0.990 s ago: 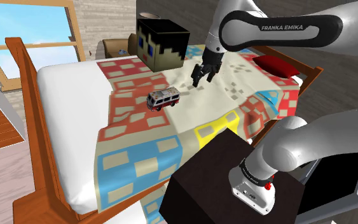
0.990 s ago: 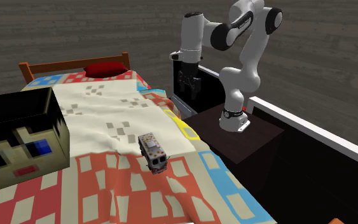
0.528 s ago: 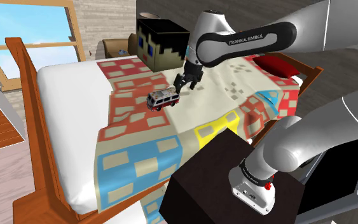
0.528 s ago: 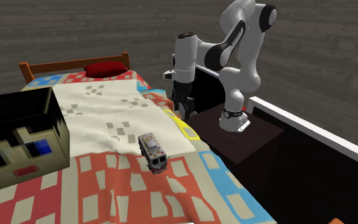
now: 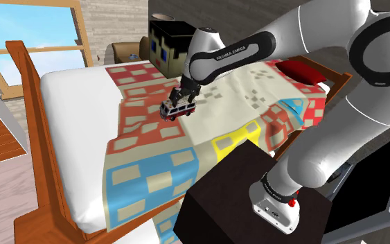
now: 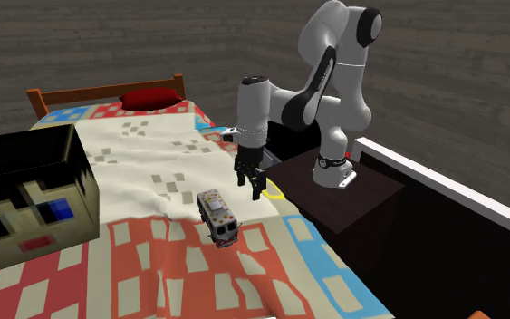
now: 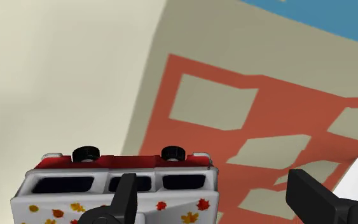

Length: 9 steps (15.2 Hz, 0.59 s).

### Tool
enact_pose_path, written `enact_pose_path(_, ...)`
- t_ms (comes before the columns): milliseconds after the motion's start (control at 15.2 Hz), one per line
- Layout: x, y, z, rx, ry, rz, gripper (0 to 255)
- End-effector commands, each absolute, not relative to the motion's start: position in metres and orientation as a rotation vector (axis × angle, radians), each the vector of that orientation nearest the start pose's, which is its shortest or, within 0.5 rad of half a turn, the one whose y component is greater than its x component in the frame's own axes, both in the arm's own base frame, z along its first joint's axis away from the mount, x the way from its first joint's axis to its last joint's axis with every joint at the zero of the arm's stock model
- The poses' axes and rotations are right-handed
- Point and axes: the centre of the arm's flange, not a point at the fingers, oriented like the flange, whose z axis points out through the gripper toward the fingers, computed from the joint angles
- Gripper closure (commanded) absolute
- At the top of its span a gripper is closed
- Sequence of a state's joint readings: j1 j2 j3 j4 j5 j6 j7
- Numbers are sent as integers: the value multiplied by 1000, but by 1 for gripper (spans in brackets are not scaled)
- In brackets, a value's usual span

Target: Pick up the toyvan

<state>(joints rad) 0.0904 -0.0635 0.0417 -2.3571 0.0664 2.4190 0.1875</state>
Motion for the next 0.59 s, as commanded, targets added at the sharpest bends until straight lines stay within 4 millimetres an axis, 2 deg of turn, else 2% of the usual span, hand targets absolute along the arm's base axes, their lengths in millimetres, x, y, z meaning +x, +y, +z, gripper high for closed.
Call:
enact_pose_path(0,519,75,347,-3057,160,-196,0)
enact_pose_path(198,541,87,326,-3043,164,-215,0)
enact_pose_path(528,541,87,299,-3043,164,-215,0)
